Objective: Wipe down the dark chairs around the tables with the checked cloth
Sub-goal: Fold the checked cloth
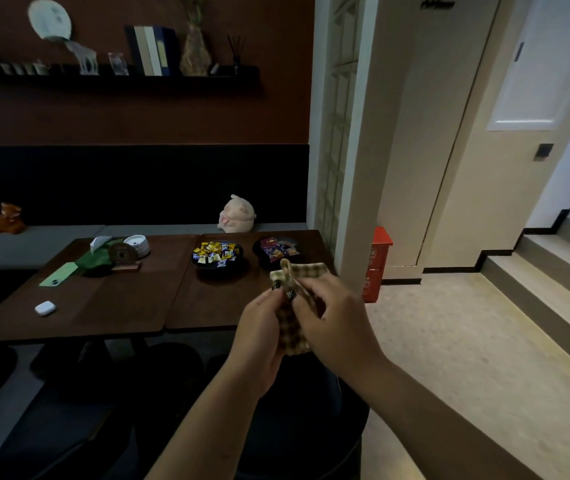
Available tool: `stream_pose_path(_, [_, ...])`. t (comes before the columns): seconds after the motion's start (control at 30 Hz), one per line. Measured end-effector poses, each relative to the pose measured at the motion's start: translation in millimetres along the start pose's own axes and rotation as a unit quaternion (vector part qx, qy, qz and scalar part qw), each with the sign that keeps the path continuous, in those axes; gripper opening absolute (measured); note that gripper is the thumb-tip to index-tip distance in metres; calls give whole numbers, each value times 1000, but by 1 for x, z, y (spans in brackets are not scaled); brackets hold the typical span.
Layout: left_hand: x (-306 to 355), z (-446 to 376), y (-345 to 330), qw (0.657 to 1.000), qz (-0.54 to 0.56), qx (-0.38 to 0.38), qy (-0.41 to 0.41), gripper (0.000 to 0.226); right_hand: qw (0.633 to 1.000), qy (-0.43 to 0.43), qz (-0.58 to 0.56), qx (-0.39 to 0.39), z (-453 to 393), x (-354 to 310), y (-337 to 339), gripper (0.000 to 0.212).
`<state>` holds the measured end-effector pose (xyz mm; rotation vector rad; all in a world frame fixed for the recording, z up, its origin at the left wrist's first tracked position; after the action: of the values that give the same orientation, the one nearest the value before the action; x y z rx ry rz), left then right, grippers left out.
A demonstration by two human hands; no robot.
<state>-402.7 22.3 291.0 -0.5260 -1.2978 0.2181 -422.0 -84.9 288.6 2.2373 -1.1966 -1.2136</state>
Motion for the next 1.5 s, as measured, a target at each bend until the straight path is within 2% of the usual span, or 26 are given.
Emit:
stream_pose_path(0.23, [1,-4,-5,999,40,15,-12,36,983,-8,145,113,-5,8,22,20])
stream_pose_path(0.43, [-4,-4,-13,999,35,-16,2,37,978,58,192,57,3,-1,12,19])
stream_pose_path(0.53, [0,-1,-13,996,78,-43,23,43,983,39,175,37,5,-4,8,29])
stream_pose_path(0.67, [2,-8,-2,996,66,-62,-5,40,996,36,57,-52,8,-7,8,45])
stream_pose_path(0.73, [5,-14,5,997,56,-47,-15,35,1000,18,-11,-3,9,-9,11,40])
stream_pose_path(0.8, [7,-19,11,998,47,-42,-20,35,992,-19,-11,125,8,-7,16,32])
stream_pose_path(0.83, [8,-21,13,998,41,-44,-20,35,984,-54,-4,171,5,-5,19,32])
stream_pose_path(0.87, [9,-22,14,998,36,-47,-17,36,978,-102,-10,182,0,-3,22,37])
stream_pose_path(0.9, [9,-23,15,998,32,-48,-13,36,976,-163,-31,144,-5,-1,24,44])
stream_pose_path(0.93, [9,-25,15,998,29,-48,-9,37,969,-227,-72,72,-10,2,25,49])
stream_pose_path(1.0, [5,-31,17,999,9,-41,-16,36,917,-320,-235,-45,-14,9,21,35])
stream_pose_path(1.03, [3,-34,17,999,-18,-32,-31,35,886,-349,-298,-62,-13,11,18,25])
stream_pose_path(1.07, [-1,-38,19,997,-53,-23,-54,33,874,-361,-320,-54,-11,16,14,18])
stream_pose_path(1.17, [-10,-48,27,977,-161,-10,-142,30,869,-389,-307,-2,-5,30,-1,15])
stream_pose_path(1.27, [-23,-62,37,950,-255,-16,-181,28,854,-425,-301,24,-2,41,-14,14])
stream_pose_path(1.33, [-34,-73,44,944,-284,-16,-169,28,836,-451,-312,20,2,50,-24,18])
stream_pose_path(1.43, [-52,-90,53,946,-296,-14,-135,29,792,-505,-340,-40,15,61,-40,38])
stream_pose_path(1.5, [-67,-100,56,946,-306,-25,-108,26,773,-541,-326,-53,29,75,-46,41])
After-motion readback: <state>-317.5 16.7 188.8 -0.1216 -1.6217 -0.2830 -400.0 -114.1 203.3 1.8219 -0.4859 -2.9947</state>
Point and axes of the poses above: each hand's wrist, its own z-axis away from the middle knuckle, its own y-axis out of the back of the hand, x = y × z, the point moved 1 cm from there along -z, towards the middle knuckle, and after that the axes turned 11 degrees about z, right-handed, at the moved point
